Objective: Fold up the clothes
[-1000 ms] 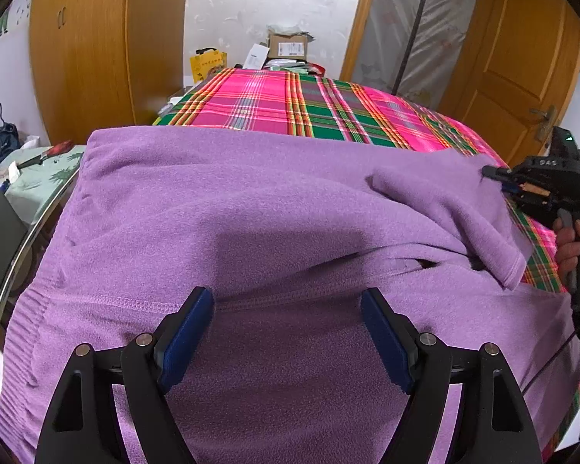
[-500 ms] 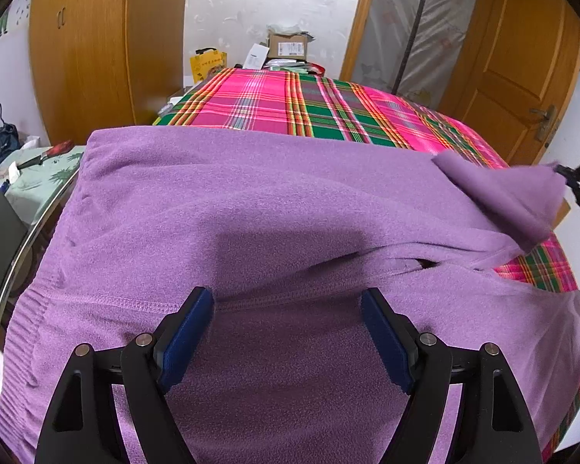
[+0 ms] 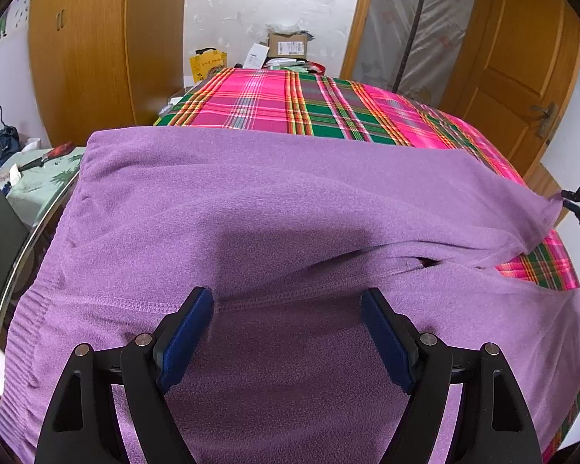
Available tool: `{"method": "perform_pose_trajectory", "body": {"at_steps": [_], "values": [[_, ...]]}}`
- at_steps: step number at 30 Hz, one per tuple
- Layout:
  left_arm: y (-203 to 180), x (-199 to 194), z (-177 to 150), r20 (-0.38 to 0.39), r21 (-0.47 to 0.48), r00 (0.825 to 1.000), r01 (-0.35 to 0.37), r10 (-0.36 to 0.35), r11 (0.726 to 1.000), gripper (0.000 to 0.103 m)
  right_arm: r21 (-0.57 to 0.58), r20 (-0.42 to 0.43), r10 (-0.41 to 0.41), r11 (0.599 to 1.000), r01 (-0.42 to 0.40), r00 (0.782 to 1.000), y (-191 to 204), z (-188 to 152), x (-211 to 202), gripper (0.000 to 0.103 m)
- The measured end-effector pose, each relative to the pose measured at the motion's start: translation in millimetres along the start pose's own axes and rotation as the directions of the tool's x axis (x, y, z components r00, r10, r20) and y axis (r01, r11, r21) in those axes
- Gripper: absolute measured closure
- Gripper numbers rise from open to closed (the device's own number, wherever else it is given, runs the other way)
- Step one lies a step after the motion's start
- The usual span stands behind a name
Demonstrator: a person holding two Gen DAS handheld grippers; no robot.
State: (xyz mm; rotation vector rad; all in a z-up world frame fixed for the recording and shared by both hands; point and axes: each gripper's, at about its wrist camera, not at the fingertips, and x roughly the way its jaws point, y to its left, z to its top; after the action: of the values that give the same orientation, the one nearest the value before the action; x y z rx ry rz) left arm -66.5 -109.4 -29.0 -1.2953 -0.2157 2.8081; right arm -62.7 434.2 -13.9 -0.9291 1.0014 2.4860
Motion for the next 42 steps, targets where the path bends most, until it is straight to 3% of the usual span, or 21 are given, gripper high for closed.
{"method": "perform_pose_trajectory", "body": {"at_steps": [2,7,11,16,18,21,25,28,32,36,42], "values": [[0,0,0,0.0,0.001,1.0,-0.001,0.001,1.0,0.022,0.033,-0.003,-0.015,0.999,0.015,1.0,-13,-1,-1,0.069],[-1,1,0,-0.001,0.002,1.0,-0.003,0.003,1.0,0.021,0.155,-0.032,-0.025,0.988,0.029,0.999,-40,-13,4,0.065],[-1,1,0,-0.001,0.003,1.0,-0.003,0.003,1.0,0.021,0.165,-0.029,0.008,0.986,-0.003,1.0,-41,-21,2,0.065],[1,1,0,0.001,-0.002,1.0,0.004,-0.004,1.0,0.021,0.198,0.04,-0.068,0.978,0.059,0.997,-45,-22,-13,0.06],[1,0,0,0.003,-0.003,1.0,0.006,-0.006,1.0,0.021,0.152,0.07,-0.043,0.988,0.032,0.997,-31,-23,-18,0.057],[-1,-2,1,0.006,0.001,1.0,-0.001,0.001,1.0,0.021,-0.055,0.045,0.089,0.995,-0.087,0.995,21,-36,-18,0.057],[1,-18,7,0.047,0.005,0.999,-0.001,0.0,1.0,0.021,-0.302,-0.059,0.232,0.923,-0.238,0.971,97,-63,-14,0.057],[11,-39,18,0.113,0.001,0.993,-0.021,0.02,1.0,0.021,-0.408,-0.182,0.275,0.852,-0.327,0.944,145,-90,-5,0.057],[48,-57,39,0.167,-0.021,0.978,-0.127,0.129,0.992,0.021,-0.496,-0.282,0.288,0.773,-0.396,0.915,193,-121,7,0.057],[99,-50,63,0.148,-0.054,0.967,-0.202,0.208,0.978,0.021,-0.579,-0.34,0.277,0.692,-0.432,0.899,234,-146,19,0.057],[156,-16,90,0.069,-0.089,0.979,-0.183,0.189,0.979,0.021,-0.641,-0.409,0.253,0.604,-0.474,0.877,275,-175,42,0.057]]}}
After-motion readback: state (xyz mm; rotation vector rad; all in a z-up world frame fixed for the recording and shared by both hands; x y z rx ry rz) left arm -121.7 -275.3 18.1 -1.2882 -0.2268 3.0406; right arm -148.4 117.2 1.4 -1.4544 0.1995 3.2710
